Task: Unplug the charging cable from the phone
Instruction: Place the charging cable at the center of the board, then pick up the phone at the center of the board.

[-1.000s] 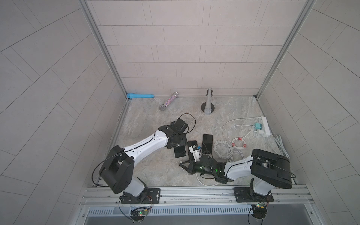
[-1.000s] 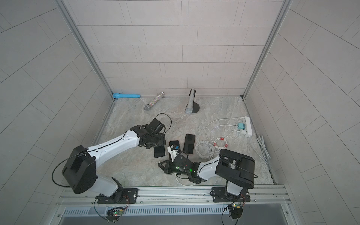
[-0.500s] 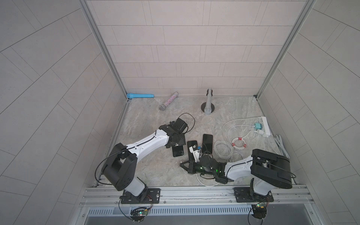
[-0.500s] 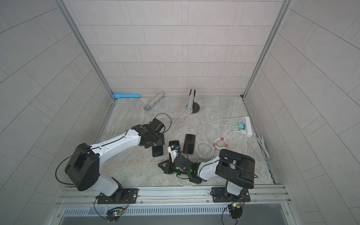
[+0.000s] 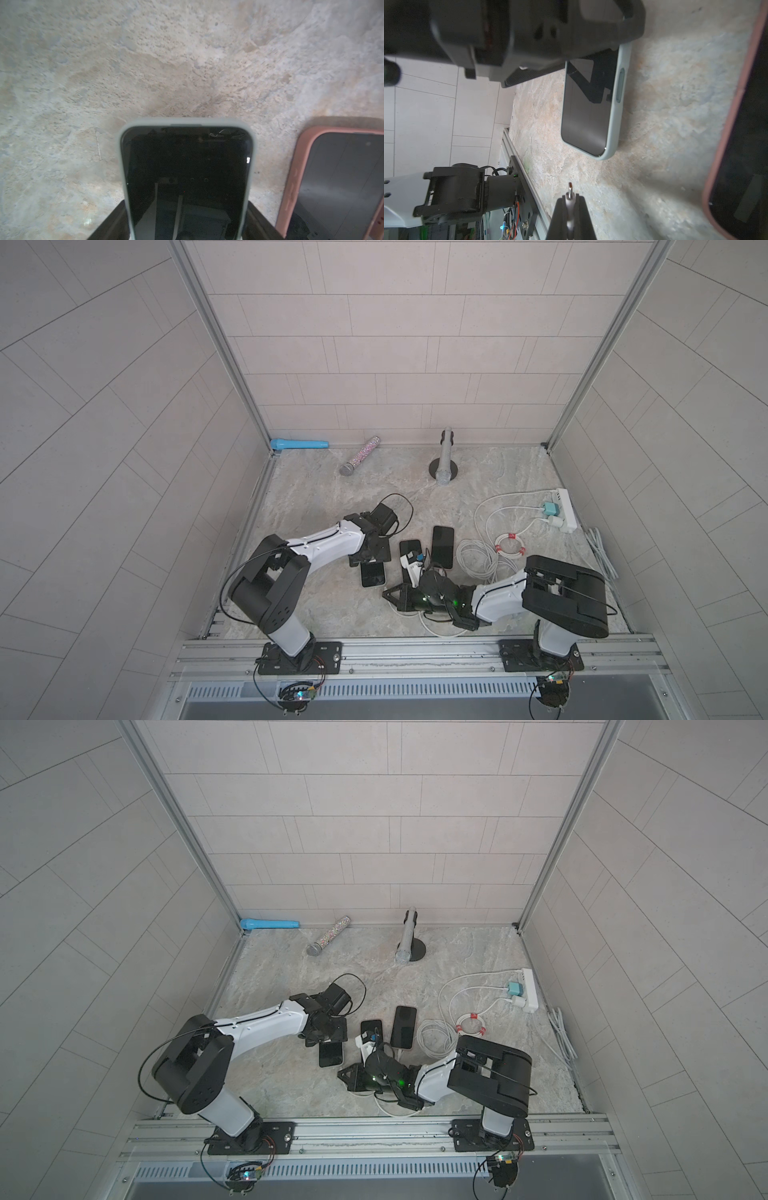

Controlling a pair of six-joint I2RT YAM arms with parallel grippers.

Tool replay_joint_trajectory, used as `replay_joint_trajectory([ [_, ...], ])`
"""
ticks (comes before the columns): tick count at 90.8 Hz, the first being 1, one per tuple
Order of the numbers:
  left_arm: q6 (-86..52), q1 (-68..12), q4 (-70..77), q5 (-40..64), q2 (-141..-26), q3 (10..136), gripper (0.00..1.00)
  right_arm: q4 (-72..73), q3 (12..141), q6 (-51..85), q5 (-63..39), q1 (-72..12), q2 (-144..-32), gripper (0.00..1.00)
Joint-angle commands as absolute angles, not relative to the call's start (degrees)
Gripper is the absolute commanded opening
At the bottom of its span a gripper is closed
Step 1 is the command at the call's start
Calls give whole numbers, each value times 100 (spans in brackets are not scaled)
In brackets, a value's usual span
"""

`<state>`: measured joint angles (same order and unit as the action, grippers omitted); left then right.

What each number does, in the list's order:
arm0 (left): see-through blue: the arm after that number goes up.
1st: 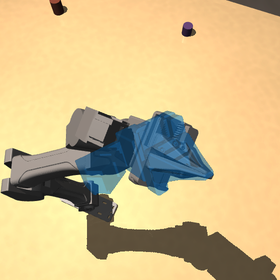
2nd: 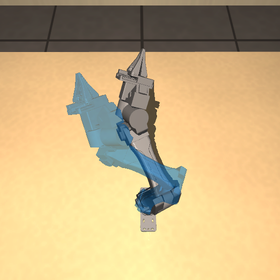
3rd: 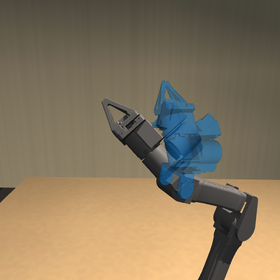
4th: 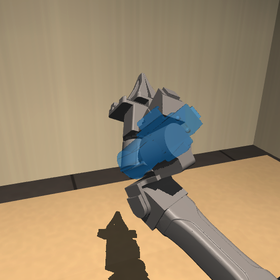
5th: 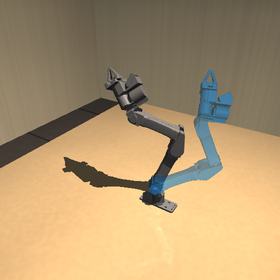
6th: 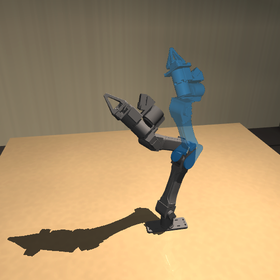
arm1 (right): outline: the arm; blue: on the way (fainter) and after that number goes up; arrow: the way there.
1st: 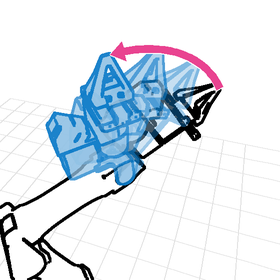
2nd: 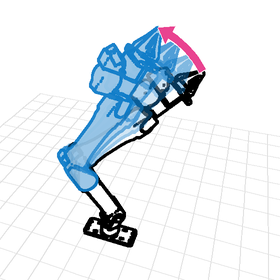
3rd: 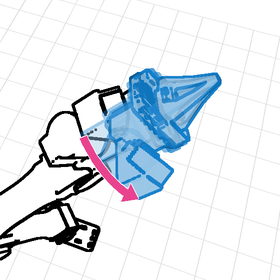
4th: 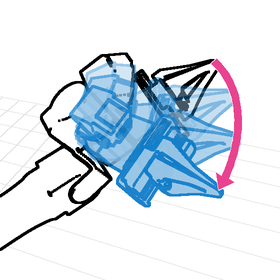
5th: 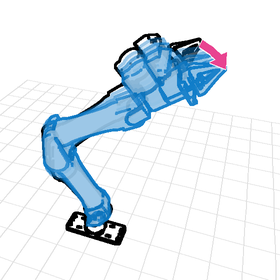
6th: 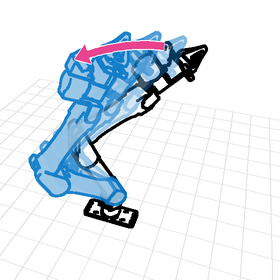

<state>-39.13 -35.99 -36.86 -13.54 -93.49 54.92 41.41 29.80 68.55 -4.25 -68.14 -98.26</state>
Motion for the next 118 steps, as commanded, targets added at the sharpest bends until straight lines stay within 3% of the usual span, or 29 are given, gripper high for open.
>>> replay_joint_trajectory([
  [1,-3864,-3543,-3574,-1379,-9453,5440,6,3968,3076,6833,-414,-6815,-9938,0],
  [36,-3832,-3542,-3511,-1283,-9439,5362,62,3823,3158,6891,-422,-6816,-10126,0],
  [44,-3823,-3533,-3544,-1276,-9385,5377,76,3729,3209,6910,-430,-6820,-10164,7],
  [53,-3806,-3534,-3581,-1263,-9296,5399,99,3576,3266,6883,-431,-6820,-10146,15],
  [75,-3793,-3541,-3727,-1271,-9075,5461,100,3212,3335,6694,-404,-6833,-9880,34],
  [118,-3812,-3608,-3860,-669,-8567,5697,100,1325,3278,6009,227,-6830,-8071,53],
])
